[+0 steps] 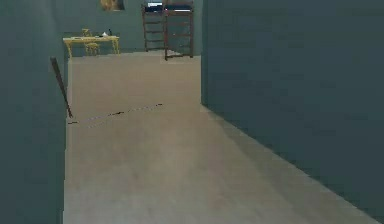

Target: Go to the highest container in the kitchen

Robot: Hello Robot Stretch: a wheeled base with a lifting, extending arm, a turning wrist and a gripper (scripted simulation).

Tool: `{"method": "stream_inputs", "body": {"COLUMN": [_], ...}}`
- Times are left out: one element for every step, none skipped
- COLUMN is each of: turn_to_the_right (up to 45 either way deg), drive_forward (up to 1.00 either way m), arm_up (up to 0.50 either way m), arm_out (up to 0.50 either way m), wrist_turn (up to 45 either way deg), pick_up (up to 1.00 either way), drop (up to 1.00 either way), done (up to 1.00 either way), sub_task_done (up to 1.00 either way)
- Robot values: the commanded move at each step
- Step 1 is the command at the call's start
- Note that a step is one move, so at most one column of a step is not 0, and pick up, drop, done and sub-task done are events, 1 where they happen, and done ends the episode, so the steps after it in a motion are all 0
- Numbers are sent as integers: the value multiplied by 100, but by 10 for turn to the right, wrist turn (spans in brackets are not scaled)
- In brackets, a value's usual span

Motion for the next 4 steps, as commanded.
{"method": "stream_inputs", "body": {"turn_to_the_right": [0, 0, -30, 0], "drive_forward": [100, 100, 0, 100], "arm_up": [0, 0, 0, 0], "arm_out": [0, 0, 0, 0], "wrist_turn": [0, 0, 0, 0], "pick_up": [0, 0, 0, 0], "drop": [0, 0, 0, 0], "done": [0, 0, 0, 0], "sub_task_done": [0, 0, 0, 0]}}
